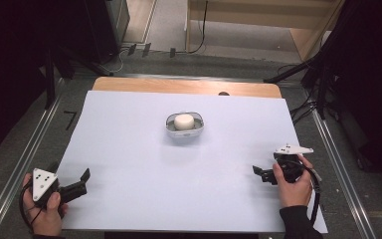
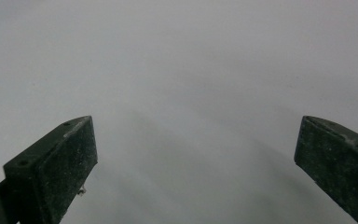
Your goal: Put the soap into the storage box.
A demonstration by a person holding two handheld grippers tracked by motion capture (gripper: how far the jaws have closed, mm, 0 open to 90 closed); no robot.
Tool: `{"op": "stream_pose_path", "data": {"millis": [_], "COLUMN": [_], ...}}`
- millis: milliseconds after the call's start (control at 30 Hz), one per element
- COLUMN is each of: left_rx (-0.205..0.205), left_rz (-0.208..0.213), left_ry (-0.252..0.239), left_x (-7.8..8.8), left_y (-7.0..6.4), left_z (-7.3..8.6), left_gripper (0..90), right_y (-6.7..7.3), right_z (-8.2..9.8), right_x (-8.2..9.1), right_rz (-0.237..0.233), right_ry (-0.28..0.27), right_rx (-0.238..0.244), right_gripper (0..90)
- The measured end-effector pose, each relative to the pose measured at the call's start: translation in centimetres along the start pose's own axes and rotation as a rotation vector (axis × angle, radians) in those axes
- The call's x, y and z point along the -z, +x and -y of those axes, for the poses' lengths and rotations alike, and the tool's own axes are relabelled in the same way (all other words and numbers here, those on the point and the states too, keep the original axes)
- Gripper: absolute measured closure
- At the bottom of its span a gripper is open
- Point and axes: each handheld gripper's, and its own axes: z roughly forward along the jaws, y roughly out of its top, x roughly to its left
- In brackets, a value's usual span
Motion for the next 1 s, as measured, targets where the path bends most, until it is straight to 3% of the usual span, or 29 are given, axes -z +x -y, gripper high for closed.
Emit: {"op": "stream_pose_path", "data": {"millis": [500, 1000], "left_rx": [0.0, -0.001], "left_rz": [0.0, -0.003], "left_ry": [-0.001, -0.003], "left_x": [0.0, 0.0], "left_y": [0.0, 0.0], "left_z": [0.0, 0.0], "left_gripper": [0.2, 0.2], "right_y": [-1.2, -2.8], "right_z": [2.0, 4.7], "right_x": [1.6, 4.2], "right_rz": [0.002, 0.043], "right_ry": [-0.028, -0.057], "right_rx": [-0.031, -0.083], "right_gripper": [0.0, 0.0]}}
